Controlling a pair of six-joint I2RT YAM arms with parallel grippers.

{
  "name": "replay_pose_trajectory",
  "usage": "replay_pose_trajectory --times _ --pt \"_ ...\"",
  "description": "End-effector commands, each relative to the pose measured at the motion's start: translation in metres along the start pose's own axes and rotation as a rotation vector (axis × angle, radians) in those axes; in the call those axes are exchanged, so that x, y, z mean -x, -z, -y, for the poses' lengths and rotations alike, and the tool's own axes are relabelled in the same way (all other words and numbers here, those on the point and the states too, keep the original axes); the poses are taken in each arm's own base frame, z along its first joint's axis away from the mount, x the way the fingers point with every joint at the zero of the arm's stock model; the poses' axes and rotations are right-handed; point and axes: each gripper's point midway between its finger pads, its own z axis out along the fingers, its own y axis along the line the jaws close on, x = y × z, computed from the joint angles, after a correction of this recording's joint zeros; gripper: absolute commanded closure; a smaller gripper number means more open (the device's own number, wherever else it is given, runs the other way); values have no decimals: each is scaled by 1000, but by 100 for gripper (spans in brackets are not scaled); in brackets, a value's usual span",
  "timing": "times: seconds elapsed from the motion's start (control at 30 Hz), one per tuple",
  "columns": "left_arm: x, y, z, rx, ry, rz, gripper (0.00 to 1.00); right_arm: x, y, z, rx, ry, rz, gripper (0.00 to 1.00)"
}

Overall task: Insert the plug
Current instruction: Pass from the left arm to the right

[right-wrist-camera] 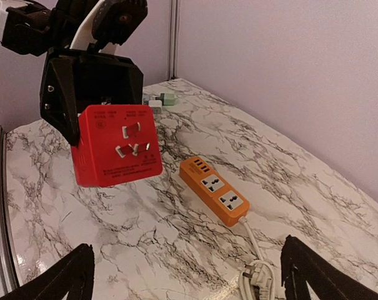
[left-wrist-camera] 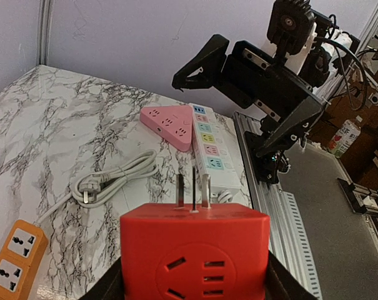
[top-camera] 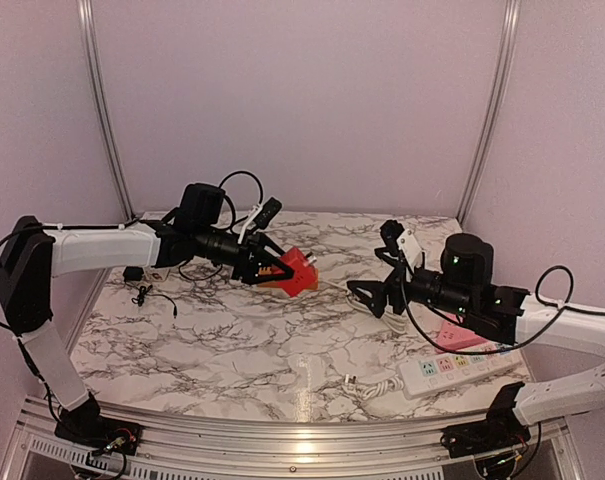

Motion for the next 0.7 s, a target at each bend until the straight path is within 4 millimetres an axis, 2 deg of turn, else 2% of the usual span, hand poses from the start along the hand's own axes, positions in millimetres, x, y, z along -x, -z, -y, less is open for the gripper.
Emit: replay_pose_trajectory --times 0.0,0.1,0.23,0.4,0.5,0.57,0.67 --pt "28 3 27 -61 -113 59 66 31 8 -32 119 34 135 2" --pt "34 3 26 -58 -62 64 66 30 4 -44 133 51 131 2" --pt "43 1 16 -8 28 75 66 26 -7 -48 98 82 92 1" --pt "51 3 2 76 119 96 67 27 -9 -38 26 115 87 1" --pt "52 2 -6 112 202 107 74 28 -9 -28 -39 154 78 2" --pt "52 1 -15 156 290 119 77 29 -11 -20 -99 197 62 1" --pt "48 1 -32 231 485 150 74 24 -16 -13 -245 347 14 1"
